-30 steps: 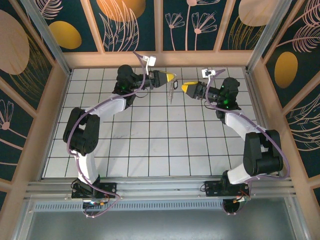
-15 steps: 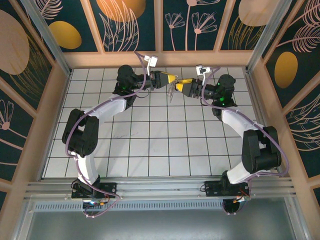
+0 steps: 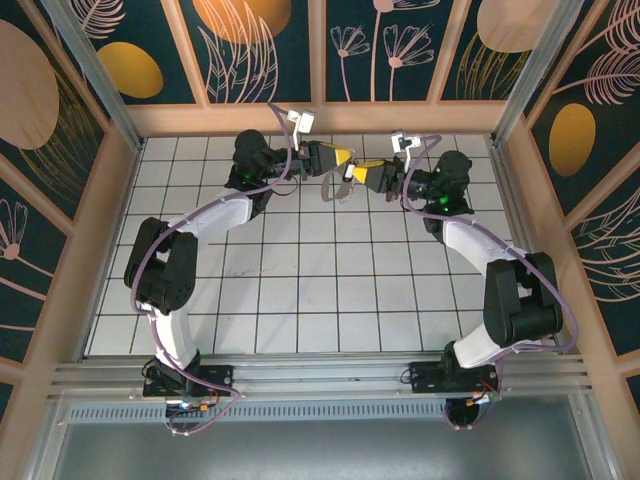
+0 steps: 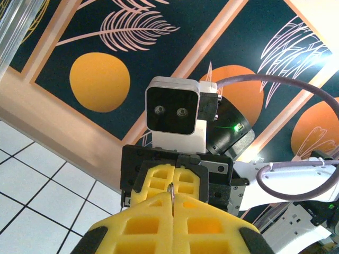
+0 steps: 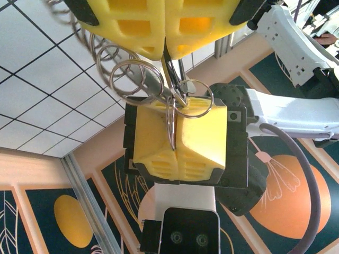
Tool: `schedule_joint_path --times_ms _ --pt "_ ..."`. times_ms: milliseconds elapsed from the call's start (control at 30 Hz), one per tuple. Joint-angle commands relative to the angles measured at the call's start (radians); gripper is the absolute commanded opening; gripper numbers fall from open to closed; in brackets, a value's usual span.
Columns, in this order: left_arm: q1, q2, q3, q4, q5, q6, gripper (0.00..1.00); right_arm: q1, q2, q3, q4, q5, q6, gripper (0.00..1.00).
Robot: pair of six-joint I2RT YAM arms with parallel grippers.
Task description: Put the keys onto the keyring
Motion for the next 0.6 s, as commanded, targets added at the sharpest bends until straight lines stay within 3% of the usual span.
schedule_joint_path --times_ms 0,100,333,567 --pt "-0.008 -0.032 0.009 0.058 0.008 -0.012 0.0 0.007 -0.026 -0.02 0.058 -0.007 0.007 0.0" --pt "-0.007 -0.03 0.009 0.063 0.008 -0.017 0.0 0.011 -0.033 -0.026 0.061 -0.003 0.007 0.01" --pt "-0.012 -0.026 0.01 0.071 0.006 -0.024 0.0 0.027 -0.017 -0.008 0.06 0.013 0.012 0.3" --pt "-0.013 -0.027 0.008 0.071 0.005 -0.024 0.0 0.047 0.009 0.021 0.059 0.013 0.015 0.27"
